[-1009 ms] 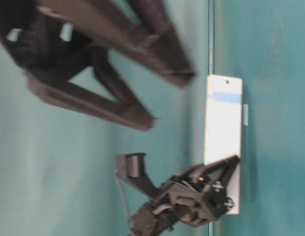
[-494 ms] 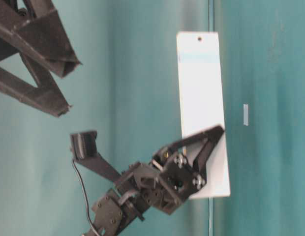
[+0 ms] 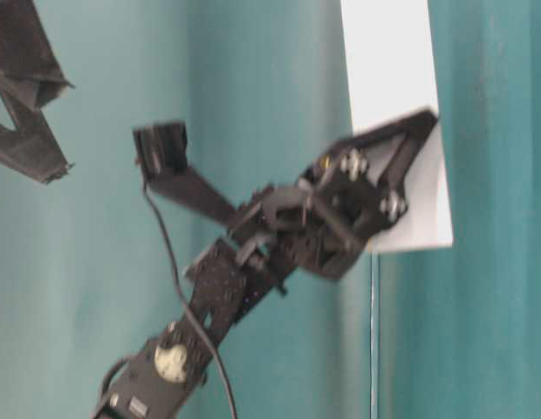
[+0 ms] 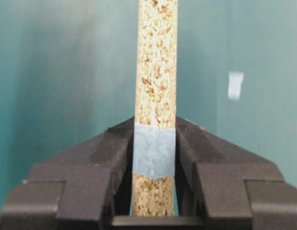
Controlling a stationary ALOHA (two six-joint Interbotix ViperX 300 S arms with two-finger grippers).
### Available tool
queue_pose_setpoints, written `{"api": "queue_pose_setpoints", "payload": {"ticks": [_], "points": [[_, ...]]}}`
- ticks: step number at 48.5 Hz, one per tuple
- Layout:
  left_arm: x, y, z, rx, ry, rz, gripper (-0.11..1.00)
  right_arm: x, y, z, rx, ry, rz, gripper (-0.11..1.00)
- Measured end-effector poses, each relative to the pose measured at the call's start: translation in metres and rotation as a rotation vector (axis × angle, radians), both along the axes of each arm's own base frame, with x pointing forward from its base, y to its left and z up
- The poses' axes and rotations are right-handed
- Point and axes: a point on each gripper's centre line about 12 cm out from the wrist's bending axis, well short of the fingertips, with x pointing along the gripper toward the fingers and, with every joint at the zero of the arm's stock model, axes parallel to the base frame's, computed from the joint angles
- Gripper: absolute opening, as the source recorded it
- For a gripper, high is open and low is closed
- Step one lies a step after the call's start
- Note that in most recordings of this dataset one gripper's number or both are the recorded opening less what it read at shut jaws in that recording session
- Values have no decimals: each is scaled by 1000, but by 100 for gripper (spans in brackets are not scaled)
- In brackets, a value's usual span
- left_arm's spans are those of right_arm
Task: Move the wooden board into place and insert the rod into its hole.
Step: 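Swing the held board toward the table center with the left gripper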
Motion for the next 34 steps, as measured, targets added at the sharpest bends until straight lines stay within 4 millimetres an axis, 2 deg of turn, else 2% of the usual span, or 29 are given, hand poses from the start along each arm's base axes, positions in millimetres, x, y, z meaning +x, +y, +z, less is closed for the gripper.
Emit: {"api": "queue_pose_setpoints", "payload": {"ticks": [6,17,34], "points": [[17,-3,-8,2,-6,-10,21,-1,0,1,-1,3,-1,99],[39,-20,-16,-12,-18,-36,21,-1,0,-2,-3,10,-1,99],[56,-46,-22,-38,-33,-62,21,-2,-1,-4,-5,14,-2,99]]}}
